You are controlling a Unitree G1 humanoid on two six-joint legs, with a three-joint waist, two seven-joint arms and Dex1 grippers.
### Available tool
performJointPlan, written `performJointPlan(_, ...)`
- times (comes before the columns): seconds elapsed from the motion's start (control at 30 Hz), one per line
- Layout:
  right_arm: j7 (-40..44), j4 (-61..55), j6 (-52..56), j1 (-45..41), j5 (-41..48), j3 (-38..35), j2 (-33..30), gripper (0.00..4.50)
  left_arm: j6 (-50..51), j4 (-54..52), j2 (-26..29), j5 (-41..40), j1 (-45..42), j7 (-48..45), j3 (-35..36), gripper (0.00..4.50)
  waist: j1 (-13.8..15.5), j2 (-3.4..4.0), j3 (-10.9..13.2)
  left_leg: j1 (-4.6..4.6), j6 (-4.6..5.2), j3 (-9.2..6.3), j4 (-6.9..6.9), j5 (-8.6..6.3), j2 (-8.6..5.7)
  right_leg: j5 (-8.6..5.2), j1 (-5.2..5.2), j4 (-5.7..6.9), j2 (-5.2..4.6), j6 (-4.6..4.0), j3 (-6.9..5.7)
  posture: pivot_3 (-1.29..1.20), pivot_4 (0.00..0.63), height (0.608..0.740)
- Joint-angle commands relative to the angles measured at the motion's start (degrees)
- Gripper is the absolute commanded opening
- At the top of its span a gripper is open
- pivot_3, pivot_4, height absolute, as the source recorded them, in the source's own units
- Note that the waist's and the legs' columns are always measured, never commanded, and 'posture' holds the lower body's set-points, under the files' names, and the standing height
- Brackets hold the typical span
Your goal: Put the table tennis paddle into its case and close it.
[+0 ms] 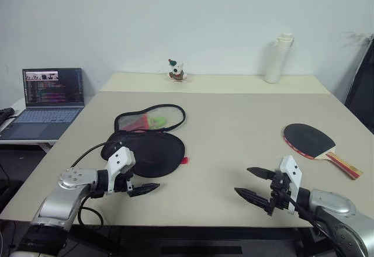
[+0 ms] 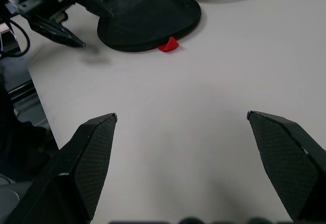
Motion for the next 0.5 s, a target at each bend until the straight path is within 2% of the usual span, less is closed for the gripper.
performJointPlan(0.03,-0.7,-2.3,-0.2,-1.0,1.0,0.2,0.3,4.50,-4.7,4.6,-0.4,2.1,-2.6,-2.3,-1.2,4.45,0.0,0.00,0.0,-0.01,0.00,0.01,0.00,0.00,0.00,0.04,-0.01,0.00,0.00,0.06,0.00,0.00,0.150,0.740)
performJointPlan(0.3,-0.8,-1.0,-1.2,-1.6,0.4,0.2,0.3,4.50,-10.7,13.2,-2.6,5.8,-7.3,-5.5,-4.9,4.45,0.0,-0.01,0.0,-0.02,0.00,0.00,0.01,0.00,-0.01,0.05,-0.01,0.03,0.00,0.09,-0.01,0.00,0.150,0.740)
performJointPlan(0.4,-1.2,-1.0,-1.5,-1.2,0.3,-0.5,0.3,4.50,-11.5,14.8,-2.9,6.2,-8.1,-5.9,-4.8,3.85,0.0,-0.01,0.0,-0.02,0.00,-0.01,0.02,0.00,-0.01,0.06,-0.01,0.04,0.00,0.10,-0.01,0.00,0.150,0.740)
performJointPlan(0.5,-1.8,-1.2,-1.8,-0.7,0.2,-1.3,0.0,4.50,-11.5,15.8,-2.2,5.9,-7.8,-6.7,-3.9,2.83,0.0,-0.01,0.0,0.00,0.00,-0.04,0.06,0.00,-0.01,0.06,0.02,0.08,-0.01,0.10,-0.01,0.00,0.150,0.740)
